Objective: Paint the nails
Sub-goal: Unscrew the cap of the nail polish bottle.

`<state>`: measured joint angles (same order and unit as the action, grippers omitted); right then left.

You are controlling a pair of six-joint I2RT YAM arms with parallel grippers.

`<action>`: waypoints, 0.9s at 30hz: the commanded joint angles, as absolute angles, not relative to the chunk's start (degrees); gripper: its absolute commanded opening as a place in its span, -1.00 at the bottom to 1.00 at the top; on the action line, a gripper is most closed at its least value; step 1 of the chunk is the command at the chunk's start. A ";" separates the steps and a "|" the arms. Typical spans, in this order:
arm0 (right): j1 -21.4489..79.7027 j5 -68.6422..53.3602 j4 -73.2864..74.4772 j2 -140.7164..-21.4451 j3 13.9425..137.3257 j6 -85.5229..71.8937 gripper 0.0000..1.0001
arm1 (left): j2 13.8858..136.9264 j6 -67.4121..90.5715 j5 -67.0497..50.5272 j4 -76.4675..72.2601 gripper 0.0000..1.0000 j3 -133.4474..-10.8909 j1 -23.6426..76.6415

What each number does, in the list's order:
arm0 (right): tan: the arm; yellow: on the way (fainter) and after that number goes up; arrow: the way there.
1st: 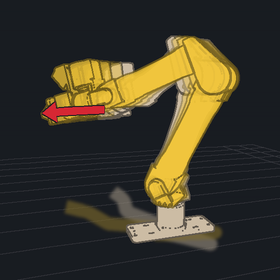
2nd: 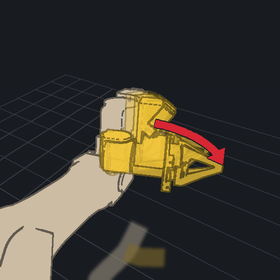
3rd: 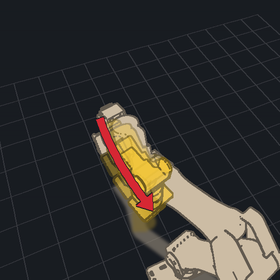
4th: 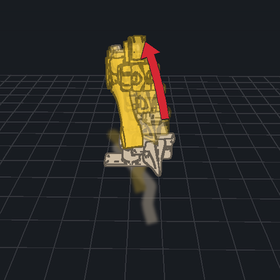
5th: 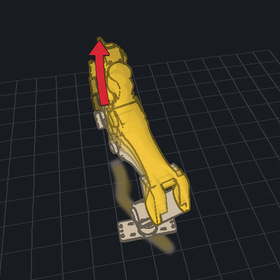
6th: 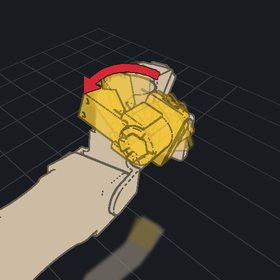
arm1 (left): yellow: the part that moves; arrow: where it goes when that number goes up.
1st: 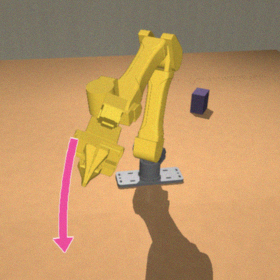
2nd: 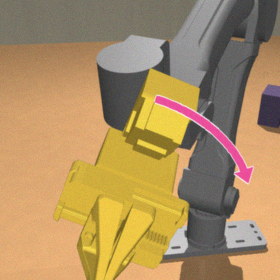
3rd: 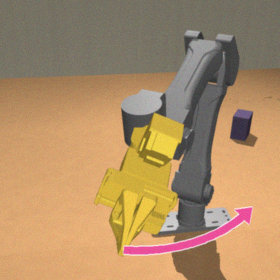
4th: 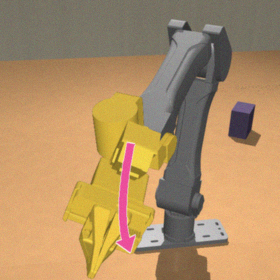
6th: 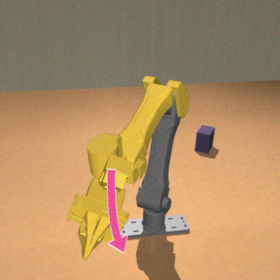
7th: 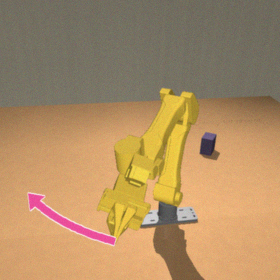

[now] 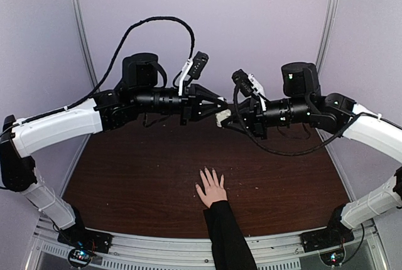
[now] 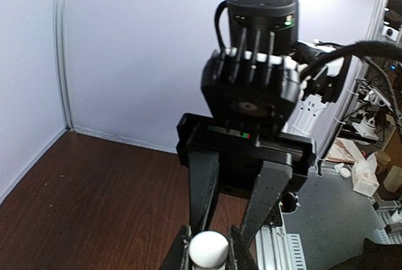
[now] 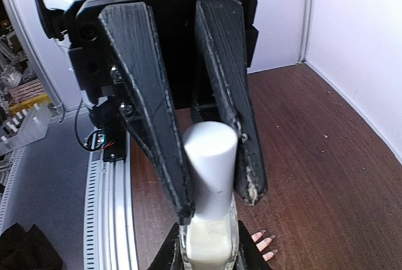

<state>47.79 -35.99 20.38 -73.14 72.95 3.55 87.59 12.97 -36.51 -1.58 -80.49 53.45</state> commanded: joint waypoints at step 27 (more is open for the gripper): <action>48.58 -1.87 13.67 -78.06 75.22 8.97 -1.00 | 100.88 26.76 11.98 10.58 -1.00 -92.37 59.18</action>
